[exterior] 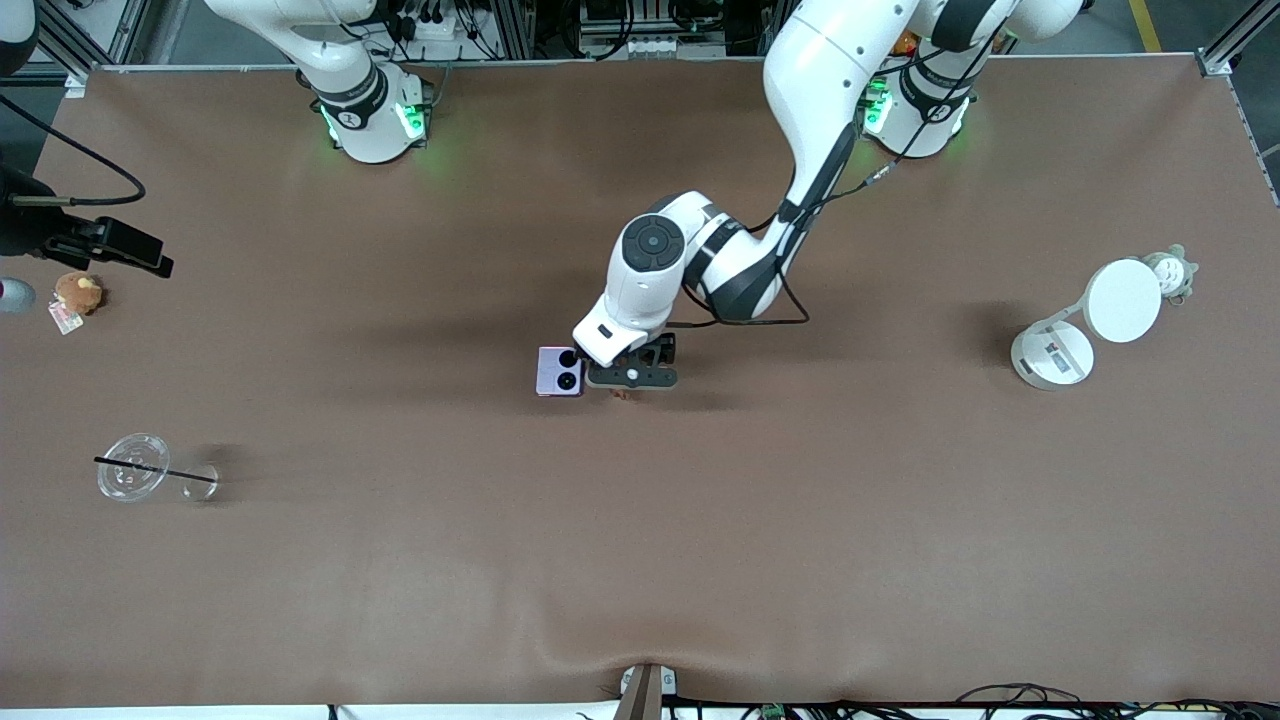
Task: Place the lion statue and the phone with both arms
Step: 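Close the left gripper on the lion statue and lift it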
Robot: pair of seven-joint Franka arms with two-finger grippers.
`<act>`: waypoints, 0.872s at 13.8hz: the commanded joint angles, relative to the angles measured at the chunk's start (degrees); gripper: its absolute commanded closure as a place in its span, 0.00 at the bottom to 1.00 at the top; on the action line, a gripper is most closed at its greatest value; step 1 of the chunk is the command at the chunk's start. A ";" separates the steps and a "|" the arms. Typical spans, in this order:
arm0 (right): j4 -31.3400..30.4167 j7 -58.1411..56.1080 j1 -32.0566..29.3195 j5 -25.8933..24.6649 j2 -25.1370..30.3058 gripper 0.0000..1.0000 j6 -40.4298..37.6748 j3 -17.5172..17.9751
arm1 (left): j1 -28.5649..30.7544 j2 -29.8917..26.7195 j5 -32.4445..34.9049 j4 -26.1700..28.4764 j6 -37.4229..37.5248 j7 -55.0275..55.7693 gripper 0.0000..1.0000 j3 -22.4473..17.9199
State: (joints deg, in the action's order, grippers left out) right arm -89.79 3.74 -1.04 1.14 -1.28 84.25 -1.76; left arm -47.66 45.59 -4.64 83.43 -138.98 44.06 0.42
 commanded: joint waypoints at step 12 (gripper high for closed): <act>-0.65 0.39 1.21 -0.26 -0.92 0.00 0.30 0.97 | -1.30 2.31 5.08 -0.99 -1.82 0.59 1.00 -0.86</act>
State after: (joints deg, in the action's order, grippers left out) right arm -90.03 3.77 -0.25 1.15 -2.08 84.25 -1.00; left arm -48.55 47.87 -0.80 83.27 -140.41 44.05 0.19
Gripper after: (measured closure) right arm 0.000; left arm 0.661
